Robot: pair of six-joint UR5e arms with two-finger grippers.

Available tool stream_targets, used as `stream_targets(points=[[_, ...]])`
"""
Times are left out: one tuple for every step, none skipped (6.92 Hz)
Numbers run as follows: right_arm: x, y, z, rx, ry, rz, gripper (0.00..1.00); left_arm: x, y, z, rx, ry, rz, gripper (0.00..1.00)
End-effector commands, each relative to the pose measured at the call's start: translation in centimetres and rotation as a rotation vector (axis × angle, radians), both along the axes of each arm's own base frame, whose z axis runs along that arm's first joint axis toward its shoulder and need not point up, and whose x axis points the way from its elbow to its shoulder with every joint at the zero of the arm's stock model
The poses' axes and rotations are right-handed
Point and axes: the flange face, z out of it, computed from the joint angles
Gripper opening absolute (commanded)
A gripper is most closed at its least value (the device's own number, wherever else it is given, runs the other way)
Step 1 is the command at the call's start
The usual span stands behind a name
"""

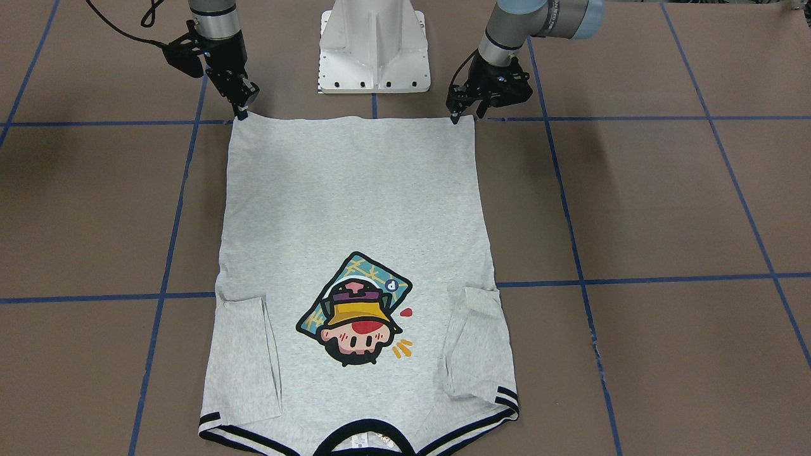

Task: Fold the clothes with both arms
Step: 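Grasp the hem corners with both grippers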

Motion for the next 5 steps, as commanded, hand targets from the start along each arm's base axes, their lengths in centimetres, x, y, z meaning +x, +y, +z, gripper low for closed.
stream_targets(points=[[-0.1,0.0,-0.1,0.0,-0.002,0.0,0.0,0.0,0.1,-0.1,-0.003,0.001,0.005,0.0],[-0.1,0.0,0.0,0.001,-0.001,0.001,0.0,0.0,0.2,0.0,-0.006,-0.001,0.009,0.0],[-0.1,0.0,-0.1,0.001,-0.002,0.001,0.0,-0.2,0.1,-0.3,-0.005,0.006,0.01,0.0],[0.0,0.0,-0.4,0.002,-0.008,0.001,0.0,-0.9,0.2,-1.3,-0.016,0.029,0.024,0.0],[0.1,0.3,-1.0,0.005,-0.024,-0.003,0.0,-3.7,0.9,-0.8,-0.018,0.026,0.029,0.0]])
